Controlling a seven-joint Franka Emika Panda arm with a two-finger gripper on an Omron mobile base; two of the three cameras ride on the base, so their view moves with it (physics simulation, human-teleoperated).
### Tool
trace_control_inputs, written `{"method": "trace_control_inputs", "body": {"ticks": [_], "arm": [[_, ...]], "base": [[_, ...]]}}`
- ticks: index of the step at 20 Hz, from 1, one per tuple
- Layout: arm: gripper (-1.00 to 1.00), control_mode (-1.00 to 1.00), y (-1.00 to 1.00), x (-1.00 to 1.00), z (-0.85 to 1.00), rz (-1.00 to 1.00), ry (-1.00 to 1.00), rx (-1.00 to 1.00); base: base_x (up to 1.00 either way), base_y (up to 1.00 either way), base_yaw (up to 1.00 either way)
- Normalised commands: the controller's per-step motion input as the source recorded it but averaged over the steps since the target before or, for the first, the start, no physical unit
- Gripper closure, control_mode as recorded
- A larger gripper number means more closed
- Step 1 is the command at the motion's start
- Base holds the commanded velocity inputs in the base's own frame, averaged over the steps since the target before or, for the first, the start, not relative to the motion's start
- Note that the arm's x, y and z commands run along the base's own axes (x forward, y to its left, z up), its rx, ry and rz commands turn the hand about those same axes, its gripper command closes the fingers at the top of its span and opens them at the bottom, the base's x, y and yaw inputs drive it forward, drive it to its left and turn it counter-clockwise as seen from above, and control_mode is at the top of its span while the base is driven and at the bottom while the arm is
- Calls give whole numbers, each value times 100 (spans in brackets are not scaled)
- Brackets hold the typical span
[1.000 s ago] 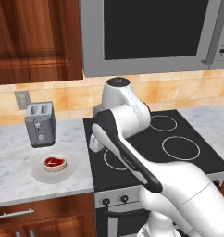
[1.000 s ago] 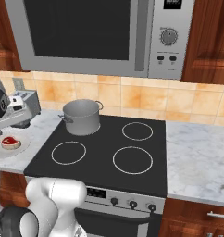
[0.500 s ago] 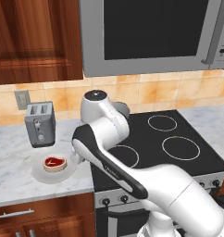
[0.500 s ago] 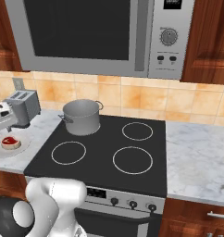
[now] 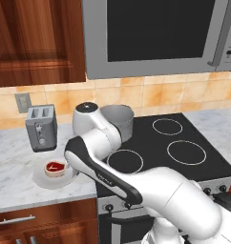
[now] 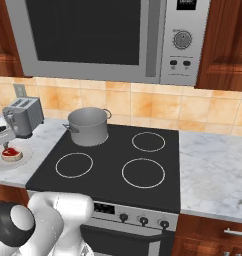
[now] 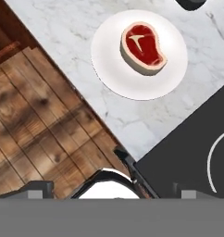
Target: Retrieve the frozen meat and place it in the pot on a burner. Then turn the burner on.
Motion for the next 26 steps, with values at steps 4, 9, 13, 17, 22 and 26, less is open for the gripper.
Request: {"method": "trace_control_inputs", "body": {"ticks": [4, 9, 13, 17, 22, 26], "arm": [[-100, -100, 25, 26, -18, 0, 14, -1], [-100, -100, 28, 24, -14, 0, 3, -2], [-100, -100, 3, 32, -14, 0, 0, -2], [-100, -100, 0, 40, -19, 0, 6, 0], [-100, -100, 0, 38, -19, 0, 4, 0], [-100, -100, 4, 31, -22, 0, 1, 0]], "base": [[0, 0, 0], [0, 0, 0], [0, 0, 0], [0, 0, 0], [0, 0, 0], [0, 0, 0]]}}
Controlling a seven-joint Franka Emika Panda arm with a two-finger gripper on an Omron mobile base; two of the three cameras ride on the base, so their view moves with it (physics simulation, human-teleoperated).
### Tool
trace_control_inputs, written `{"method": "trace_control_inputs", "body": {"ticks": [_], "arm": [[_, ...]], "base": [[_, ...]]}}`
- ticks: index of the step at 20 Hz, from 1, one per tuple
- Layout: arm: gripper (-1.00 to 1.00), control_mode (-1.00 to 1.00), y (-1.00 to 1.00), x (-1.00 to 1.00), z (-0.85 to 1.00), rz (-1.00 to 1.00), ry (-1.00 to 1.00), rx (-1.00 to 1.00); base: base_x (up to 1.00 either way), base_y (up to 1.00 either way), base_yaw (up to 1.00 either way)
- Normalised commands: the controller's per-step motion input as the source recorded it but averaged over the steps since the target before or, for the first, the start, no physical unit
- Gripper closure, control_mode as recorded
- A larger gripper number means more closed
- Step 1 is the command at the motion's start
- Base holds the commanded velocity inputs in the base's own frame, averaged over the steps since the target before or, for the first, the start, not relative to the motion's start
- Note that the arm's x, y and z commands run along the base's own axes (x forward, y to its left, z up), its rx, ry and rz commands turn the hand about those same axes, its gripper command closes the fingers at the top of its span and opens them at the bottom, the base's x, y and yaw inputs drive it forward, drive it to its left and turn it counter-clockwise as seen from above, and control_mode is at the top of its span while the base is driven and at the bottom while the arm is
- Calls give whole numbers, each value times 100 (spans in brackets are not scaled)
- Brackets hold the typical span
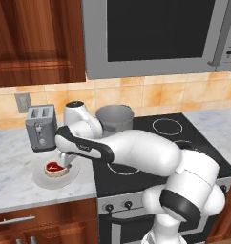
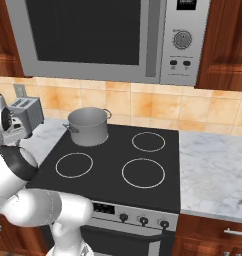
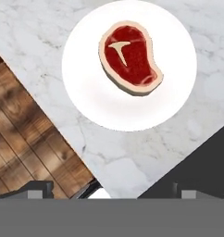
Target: Retrieve the frozen meat and place it in the pot on a burner. Then turn the burner on.
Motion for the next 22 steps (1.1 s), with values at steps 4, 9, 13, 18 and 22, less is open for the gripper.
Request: {"method": "trace_control_inputs", "body": {"ticks": [4, 9, 13, 18, 22], "arm": [[-100, -100, 6, 23, -22, 0, 4, 0], [-100, -100, 10, 19, -27, 0, 4, 0], [-100, -100, 15, 12, -29, 0, 3, 0], [-100, -100, 19, 11, -19, 0, 0, 0], [-100, -100, 19, 13, -14, 0, 0, 0]], "base": [[0, 0, 0], [0, 0, 0], [0, 0, 0], [0, 0, 0], [0, 0, 0]]}}
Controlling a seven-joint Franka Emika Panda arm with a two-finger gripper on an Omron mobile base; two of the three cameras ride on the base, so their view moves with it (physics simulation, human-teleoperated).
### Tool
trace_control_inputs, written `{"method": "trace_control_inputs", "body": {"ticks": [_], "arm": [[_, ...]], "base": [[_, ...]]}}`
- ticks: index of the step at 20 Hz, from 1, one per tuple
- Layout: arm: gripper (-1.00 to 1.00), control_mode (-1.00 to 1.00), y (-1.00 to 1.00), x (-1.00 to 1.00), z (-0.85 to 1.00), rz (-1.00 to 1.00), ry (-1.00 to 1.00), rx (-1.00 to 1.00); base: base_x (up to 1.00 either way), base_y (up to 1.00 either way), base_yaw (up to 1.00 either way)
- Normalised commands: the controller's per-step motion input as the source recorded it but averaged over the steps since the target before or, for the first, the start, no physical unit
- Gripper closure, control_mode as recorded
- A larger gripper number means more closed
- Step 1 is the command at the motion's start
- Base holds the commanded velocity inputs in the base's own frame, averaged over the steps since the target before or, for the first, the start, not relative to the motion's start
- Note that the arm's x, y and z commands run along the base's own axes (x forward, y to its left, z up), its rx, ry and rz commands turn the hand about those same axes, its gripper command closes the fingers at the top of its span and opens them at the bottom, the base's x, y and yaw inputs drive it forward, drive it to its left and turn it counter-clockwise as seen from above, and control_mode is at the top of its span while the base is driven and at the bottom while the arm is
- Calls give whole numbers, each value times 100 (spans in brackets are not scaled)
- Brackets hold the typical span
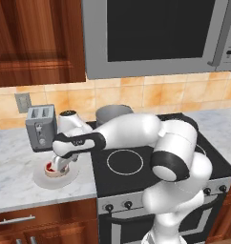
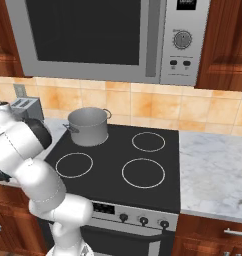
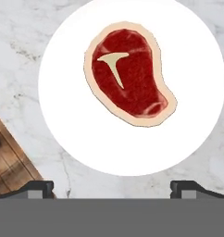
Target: Retrieve the frozen meat and place it in the pot on a burner. Then turn the burner on.
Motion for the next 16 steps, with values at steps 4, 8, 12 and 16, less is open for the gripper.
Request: {"method": "trace_control_inputs", "body": {"ticks": [4, 8, 12, 16], "arm": [[-100, -100, 8, 12, -7, 0, 4, 0], [-100, -100, 0, 21, -2, 4, 3, -1], [-100, -100, 0, 9, -1, 6, 4, -1], [-100, -100, 0, 0, -5, 10, 0, -1]], "base": [[0, 0, 0], [0, 0, 0], [0, 0, 0], [0, 0, 0]]}}
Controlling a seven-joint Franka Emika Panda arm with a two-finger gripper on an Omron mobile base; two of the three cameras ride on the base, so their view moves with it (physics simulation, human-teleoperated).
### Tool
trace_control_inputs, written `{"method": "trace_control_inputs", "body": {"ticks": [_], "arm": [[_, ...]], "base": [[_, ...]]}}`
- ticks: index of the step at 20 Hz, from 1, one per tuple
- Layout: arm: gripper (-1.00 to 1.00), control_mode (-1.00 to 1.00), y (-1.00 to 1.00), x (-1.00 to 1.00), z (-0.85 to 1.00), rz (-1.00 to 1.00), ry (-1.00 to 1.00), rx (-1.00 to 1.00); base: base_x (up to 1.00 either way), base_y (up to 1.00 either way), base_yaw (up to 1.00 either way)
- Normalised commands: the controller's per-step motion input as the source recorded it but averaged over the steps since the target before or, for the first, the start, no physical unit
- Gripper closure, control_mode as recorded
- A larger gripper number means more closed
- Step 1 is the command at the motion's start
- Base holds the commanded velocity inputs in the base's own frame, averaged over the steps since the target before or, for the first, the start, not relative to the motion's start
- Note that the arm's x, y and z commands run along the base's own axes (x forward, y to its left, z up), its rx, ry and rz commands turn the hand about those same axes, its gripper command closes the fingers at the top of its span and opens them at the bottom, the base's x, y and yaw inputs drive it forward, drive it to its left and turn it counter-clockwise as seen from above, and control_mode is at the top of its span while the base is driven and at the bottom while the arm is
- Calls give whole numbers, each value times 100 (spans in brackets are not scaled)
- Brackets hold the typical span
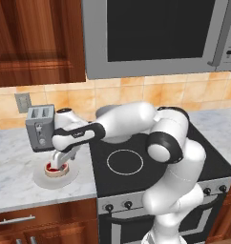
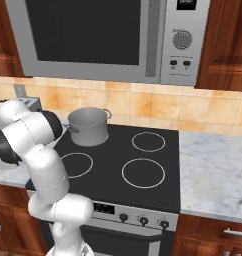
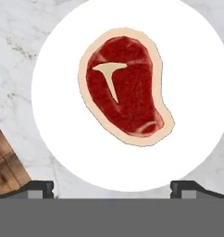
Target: Retrieve the frozen meat and place it in the pot on a burner. Then turn the burner on.
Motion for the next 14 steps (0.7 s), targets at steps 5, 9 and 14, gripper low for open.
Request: {"method": "trace_control_inputs", "body": {"ticks": [5, 9, 14], "arm": [[-100, -100, 0, 0, -13, 10, 0, -3], [-100, -100, 0, 4, -18, 9, 0, 0], [-100, -100, 0, 9, -9, 9, 0, -2]], "base": [[0, 0, 0], [0, 0, 0], [0, 0, 0]]}}
